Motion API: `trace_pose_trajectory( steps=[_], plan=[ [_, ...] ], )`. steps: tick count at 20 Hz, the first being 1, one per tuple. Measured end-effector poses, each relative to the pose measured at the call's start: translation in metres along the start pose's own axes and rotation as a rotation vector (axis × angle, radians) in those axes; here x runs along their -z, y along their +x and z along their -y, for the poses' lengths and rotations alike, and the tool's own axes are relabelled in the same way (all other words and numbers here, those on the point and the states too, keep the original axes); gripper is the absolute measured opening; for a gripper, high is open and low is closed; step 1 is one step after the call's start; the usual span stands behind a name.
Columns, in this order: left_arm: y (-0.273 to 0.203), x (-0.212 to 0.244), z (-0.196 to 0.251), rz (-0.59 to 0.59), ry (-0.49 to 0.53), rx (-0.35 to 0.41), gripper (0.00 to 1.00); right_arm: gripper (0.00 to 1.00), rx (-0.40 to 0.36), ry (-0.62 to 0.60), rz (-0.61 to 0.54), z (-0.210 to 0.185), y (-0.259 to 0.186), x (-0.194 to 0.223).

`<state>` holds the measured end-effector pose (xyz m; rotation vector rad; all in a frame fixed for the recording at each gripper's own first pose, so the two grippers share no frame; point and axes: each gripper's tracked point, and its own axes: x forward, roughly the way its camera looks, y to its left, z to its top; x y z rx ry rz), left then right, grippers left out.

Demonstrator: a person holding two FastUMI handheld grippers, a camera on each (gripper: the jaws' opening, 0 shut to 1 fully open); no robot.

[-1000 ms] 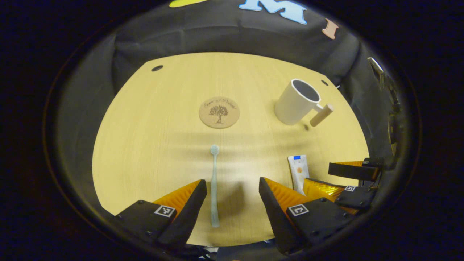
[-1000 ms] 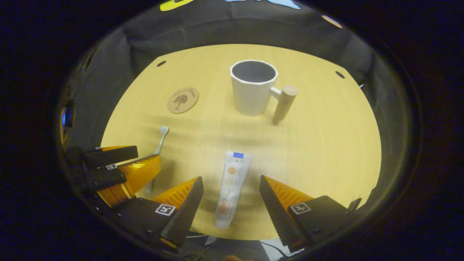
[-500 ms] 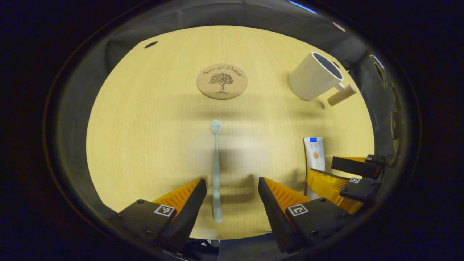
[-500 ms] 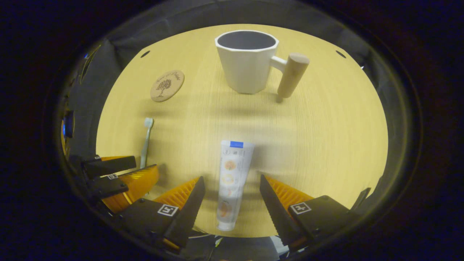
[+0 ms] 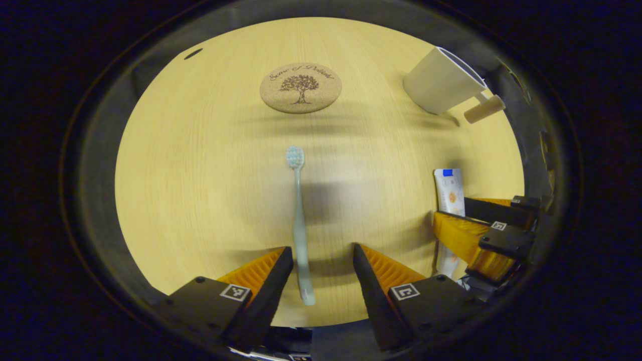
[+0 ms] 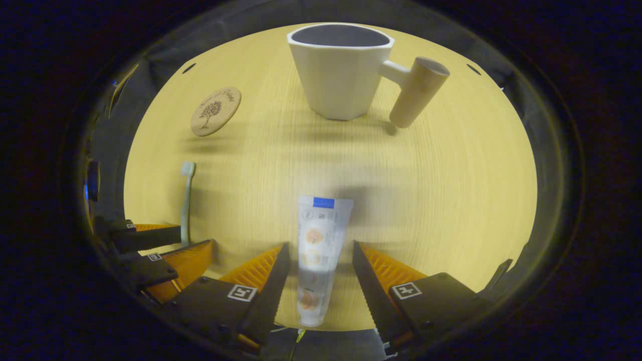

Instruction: Put the toothbrush and toothpaste on the desktop into the cup, then pick up the cup and place it on the coaster on the desktop.

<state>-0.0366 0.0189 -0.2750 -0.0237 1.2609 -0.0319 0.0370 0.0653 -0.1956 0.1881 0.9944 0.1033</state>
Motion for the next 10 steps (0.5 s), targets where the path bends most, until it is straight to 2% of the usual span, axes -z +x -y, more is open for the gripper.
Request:
trace_pose_trajectory(
  steps=[1, 2, 3, 4, 5, 6, 7, 8, 9, 10],
  plan=[
    [0.0007, 0.0014, -0.0029, -0.011, 0.016, -0.016, 0.8, 0.72, 0.002, -0.006, -0.007, -0.0009, 0.0011, 0.0014],
    [-0.0004, 0.0006, -0.003, -0.012, 0.033, -0.016, 0.72, 0.77, 0.008, -0.014, -0.007, 0.0008, -0.0008, -0.0004],
    [0.0004, -0.0003, -0.0051, -0.018, 0.042, -0.017, 0.66, 0.6, 0.01, -0.011, -0.018, 0.0012, 0.0033, 0.0037],
    [0.0016, -0.0011, -0.0055, -0.018, 0.039, -0.015, 0.63, 0.51, 0.011, -0.017, -0.017, 0.0006, 0.0015, 0.0012],
    [0.0008, -0.0008, -0.0046, -0.019, 0.037, -0.013, 0.46, 0.56, 0.006, -0.018, -0.025, 0.0008, 0.0001, 0.0035],
    [0.001, -0.0018, -0.0045, -0.017, 0.031, -0.009, 0.37, 0.55, 0.005, -0.012, -0.026, 0.0009, 0.0018, 0.0037],
    [0.0012, -0.0018, -0.0039, -0.018, 0.027, -0.009, 0.21, 0.47, 0.003, -0.016, -0.023, 0.0009, 0.0018, 0.0018],
    [0.0006, -0.0025, -0.0035, -0.012, 0.034, -0.007, 0.18, 0.51, 0.001, -0.022, -0.021, 0.001, 0.0006, 0.0024],
    [0.0003, -0.0026, -0.0043, -0.007, 0.031, -0.007, 0.17, 0.42, 0.002, -0.028, -0.019, 0.0012, 0.0001, 0.0022],
    [-0.0004, -0.0051, -0.0035, 0.001, 0.03, 0.0, 0.18, 0.47, -0.004, -0.03, -0.015, 0.0027, -0.0002, 0.0015]
  ],
)
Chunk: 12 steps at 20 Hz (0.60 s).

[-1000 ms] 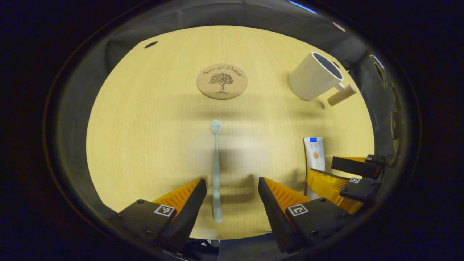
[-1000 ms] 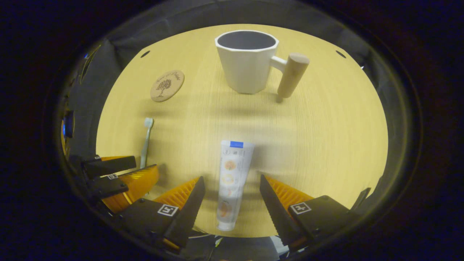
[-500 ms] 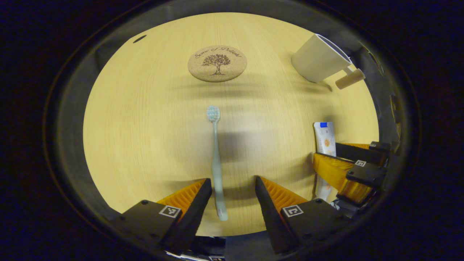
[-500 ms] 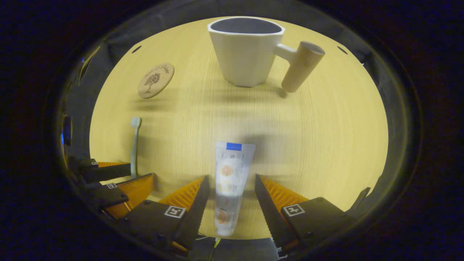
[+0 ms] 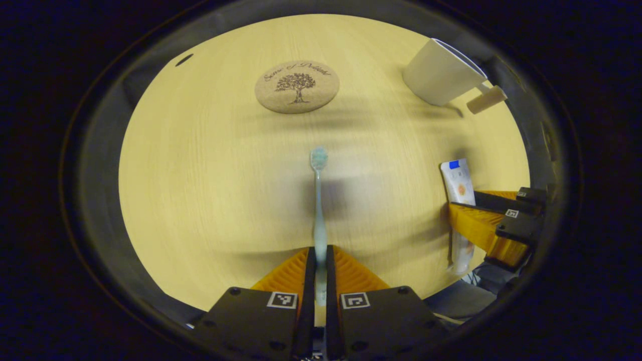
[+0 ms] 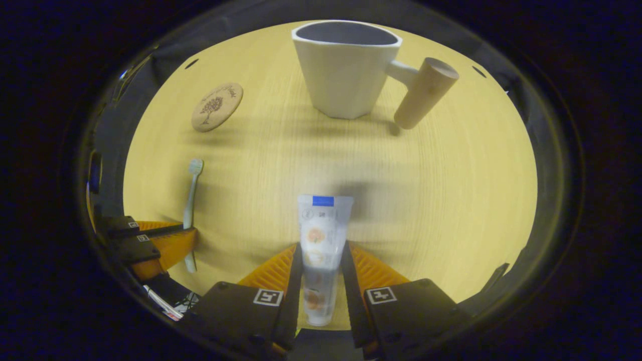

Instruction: Put the toothbrush and toothpaste on the desktop into the cup, then pick up the cup and place it on the coaster on the desktop.

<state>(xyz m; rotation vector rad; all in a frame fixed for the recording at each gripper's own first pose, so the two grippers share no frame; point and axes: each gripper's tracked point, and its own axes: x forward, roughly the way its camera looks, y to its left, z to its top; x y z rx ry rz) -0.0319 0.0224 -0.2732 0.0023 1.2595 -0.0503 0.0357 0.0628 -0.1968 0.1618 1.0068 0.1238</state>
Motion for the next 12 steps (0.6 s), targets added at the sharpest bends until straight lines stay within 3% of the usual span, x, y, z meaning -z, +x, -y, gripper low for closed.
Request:
trace_pose_trajectory(
  steps=[1, 3, 4, 5, 8, 12],
  plan=[
    [0.0, 0.001, 0.0, 0.014, 0.011, 0.017, 0.13, 0.33, -0.005, 0.02, 0.004, -0.001, 0.0, 0.0],
    [0.0, 0.002, -0.001, 0.043, 0.015, 0.05, 0.13, 0.33, -0.024, 0.035, 0.015, -0.002, -0.002, 0.001],
    [-0.003, 0.001, 0.0, 0.051, 0.007, 0.064, 0.11, 0.27, -0.033, 0.031, 0.02, -0.002, 0.0, 0.0],
    [-0.001, 0.001, -0.001, 0.072, -0.001, 0.075, 0.1, 0.33, -0.044, 0.024, 0.026, -0.001, -0.001, 0.0],
    [-0.004, -0.001, 0.001, 0.16, -0.012, 0.085, 0.08, 0.33, -0.086, -0.015, 0.067, -0.002, -0.002, -0.001],
    [-0.011, -0.002, 0.001, 0.28, -0.022, 0.092, 0.08, 0.32, -0.083, -0.061, 0.186, -0.004, -0.01, -0.005]
  ],
)
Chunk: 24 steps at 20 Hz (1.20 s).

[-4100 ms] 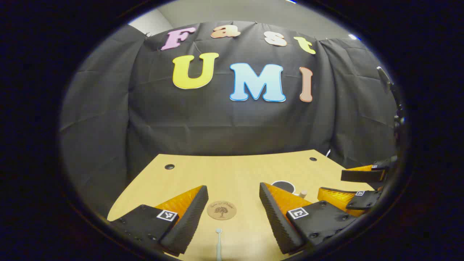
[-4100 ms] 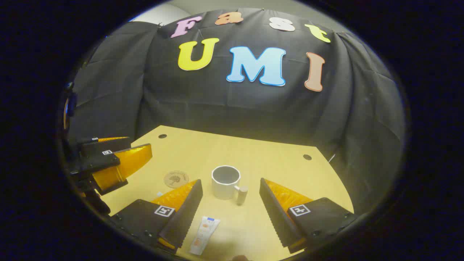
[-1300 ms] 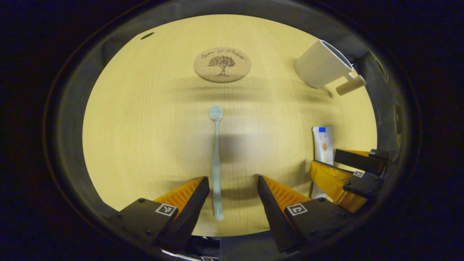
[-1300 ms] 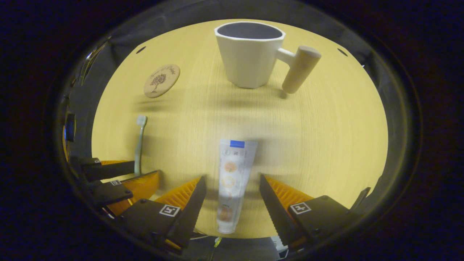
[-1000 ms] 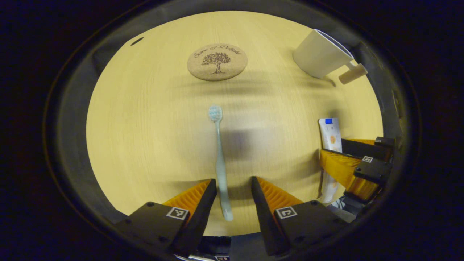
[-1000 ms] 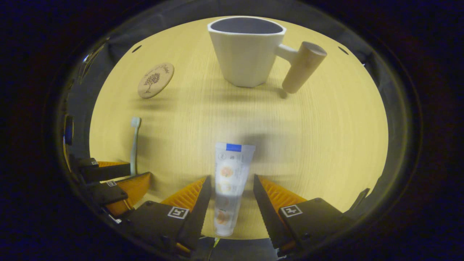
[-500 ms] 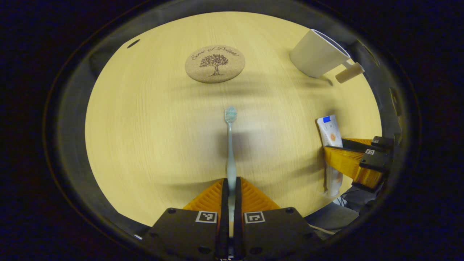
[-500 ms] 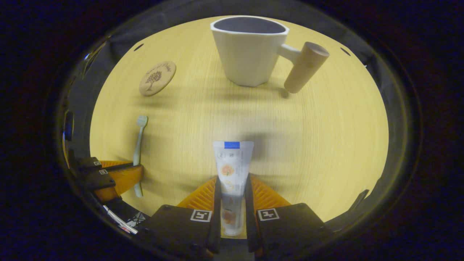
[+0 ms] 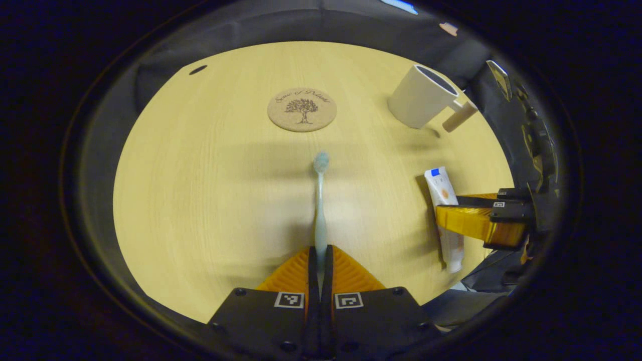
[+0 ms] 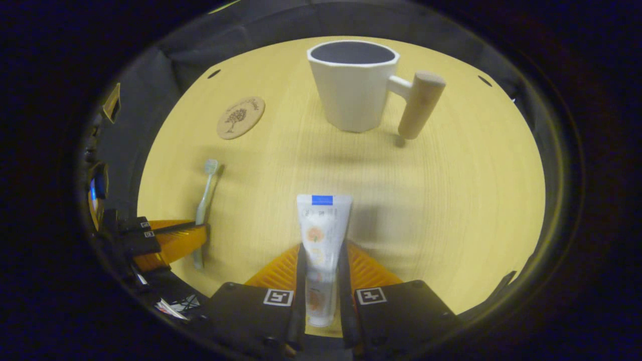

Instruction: Put the toothbrush and toothpaste on the desktop into the cup, then pick up the cup and place it on the coaster on the desktop.

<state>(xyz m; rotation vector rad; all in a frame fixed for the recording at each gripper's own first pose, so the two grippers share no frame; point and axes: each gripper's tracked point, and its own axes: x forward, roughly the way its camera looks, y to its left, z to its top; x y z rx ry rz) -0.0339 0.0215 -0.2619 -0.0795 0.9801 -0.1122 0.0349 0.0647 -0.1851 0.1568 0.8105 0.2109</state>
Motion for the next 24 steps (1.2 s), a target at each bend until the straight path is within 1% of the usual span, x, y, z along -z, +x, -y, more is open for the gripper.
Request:
trace_pose_trajectory(
  steps=[5, 10, 13, 14, 15, 16, 17, 18, 19, 24],
  plan=[
    [-0.016, -0.008, 0.014, 0.113, -0.108, 0.044, 0.08, 0.33, -0.004, -0.039, 0.143, 0.0, -0.006, -0.013],
    [-0.043, -0.034, 0.035, 0.253, -0.162, 0.045, 0.08, 0.33, -0.012, -0.067, 0.299, 0.006, -0.027, -0.029],
    [-0.06, -0.054, 0.048, 0.315, -0.172, 0.056, 0.08, 0.32, -0.008, -0.097, 0.4, 0.014, -0.048, -0.048],
    [-0.065, -0.06, 0.053, 0.329, -0.171, 0.06, 0.08, 0.27, -0.008, -0.102, 0.434, 0.017, -0.054, -0.056],
    [-0.067, -0.067, 0.058, 0.342, -0.171, 0.062, 0.08, 0.27, -0.007, -0.103, 0.467, 0.02, -0.065, -0.061],
    [-0.072, -0.073, 0.062, 0.353, -0.173, 0.07, 0.08, 0.32, -0.012, -0.101, 0.497, 0.022, -0.073, -0.067],
    [-0.076, -0.076, 0.064, 0.364, -0.174, 0.075, 0.08, 0.32, -0.021, -0.092, 0.527, 0.022, -0.08, -0.076],
    [-0.079, -0.081, 0.067, 0.369, -0.172, 0.082, 0.08, 0.27, -0.031, -0.079, 0.553, 0.021, -0.088, -0.085],
    [-0.083, -0.084, 0.069, 0.377, -0.167, 0.084, 0.08, 0.32, -0.041, -0.07, 0.573, 0.02, -0.096, -0.092],
    [-0.096, -0.102, 0.077, 0.415, -0.148, 0.097, 0.08, 0.32, -0.068, -0.054, 0.667, 0.018, -0.129, -0.125]
  ],
)
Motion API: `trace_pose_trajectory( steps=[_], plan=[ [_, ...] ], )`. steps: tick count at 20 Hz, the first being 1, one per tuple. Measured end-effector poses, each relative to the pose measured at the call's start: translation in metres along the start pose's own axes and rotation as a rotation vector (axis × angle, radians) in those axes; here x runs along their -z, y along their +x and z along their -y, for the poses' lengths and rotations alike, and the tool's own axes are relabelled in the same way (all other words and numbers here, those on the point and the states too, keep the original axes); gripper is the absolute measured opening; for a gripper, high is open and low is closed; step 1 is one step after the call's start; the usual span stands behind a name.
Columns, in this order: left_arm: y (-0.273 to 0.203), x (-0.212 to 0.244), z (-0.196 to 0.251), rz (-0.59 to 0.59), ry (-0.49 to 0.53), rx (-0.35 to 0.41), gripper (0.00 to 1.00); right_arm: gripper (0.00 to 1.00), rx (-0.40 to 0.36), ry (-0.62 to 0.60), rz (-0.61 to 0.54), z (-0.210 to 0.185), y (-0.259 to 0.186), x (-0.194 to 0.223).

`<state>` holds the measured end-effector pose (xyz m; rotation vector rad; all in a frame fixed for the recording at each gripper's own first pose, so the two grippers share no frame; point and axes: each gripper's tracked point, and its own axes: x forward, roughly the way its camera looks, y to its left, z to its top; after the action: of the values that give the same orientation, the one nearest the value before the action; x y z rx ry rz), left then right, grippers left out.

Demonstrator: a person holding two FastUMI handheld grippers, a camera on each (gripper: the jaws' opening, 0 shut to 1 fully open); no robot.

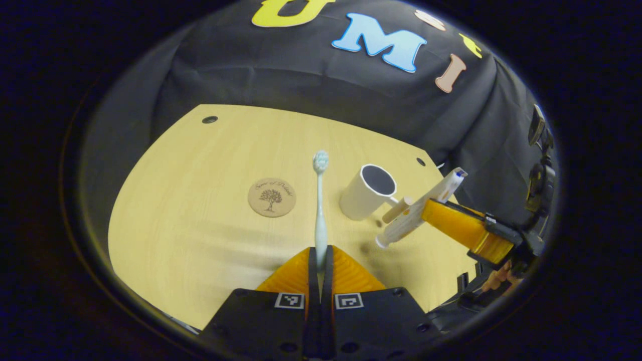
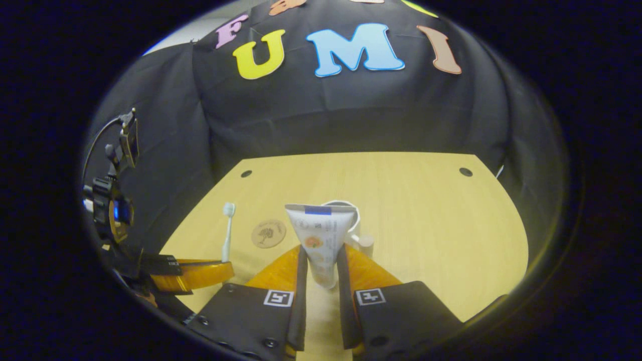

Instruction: Put the toothbrush and toothpaste on the desktop into the cup, then pick up the cup and place it on the coaster on the desktop.

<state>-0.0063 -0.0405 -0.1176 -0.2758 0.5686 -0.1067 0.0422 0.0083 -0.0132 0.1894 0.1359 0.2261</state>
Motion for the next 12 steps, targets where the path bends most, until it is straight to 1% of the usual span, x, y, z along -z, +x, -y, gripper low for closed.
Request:
trace_pose_trajectory(
  steps=[4, 5, 6, 7, 8, 9, 10, 12],
  plan=[
    [-0.001, -0.02, 0.008, 0.044, -0.013, 0.014, 0.08, 0.31, -0.007, 0.018, 0.094, -0.001, 0.0, -0.039],
    [-0.003, -0.022, 0.009, 0.054, -0.017, 0.017, 0.06, 0.31, -0.006, 0.017, 0.117, -0.001, 0.003, -0.048],
    [-0.003, -0.027, 0.01, 0.063, -0.021, 0.019, 0.08, 0.27, -0.006, 0.016, 0.13, 0.0, 0.007, -0.054],
    [-0.002, -0.031, 0.009, 0.069, -0.025, 0.018, 0.08, 0.31, -0.007, 0.017, 0.147, 0.001, 0.011, -0.062],
    [-0.002, -0.035, 0.01, 0.077, -0.03, 0.018, 0.08, 0.31, -0.007, 0.017, 0.155, 0.003, 0.017, -0.066],
    [-0.001, -0.039, 0.011, 0.083, -0.037, 0.018, 0.08, 0.27, -0.003, 0.02, 0.161, 0.005, 0.023, -0.07],
    [0.0, -0.04, 0.012, 0.086, -0.043, 0.019, 0.08, 0.31, -0.003, 0.024, 0.171, 0.008, 0.029, -0.074],
    [0.0, -0.042, 0.012, 0.09, -0.046, 0.017, 0.08, 0.31, -0.001, 0.027, 0.172, 0.011, 0.042, -0.075]
  ],
)
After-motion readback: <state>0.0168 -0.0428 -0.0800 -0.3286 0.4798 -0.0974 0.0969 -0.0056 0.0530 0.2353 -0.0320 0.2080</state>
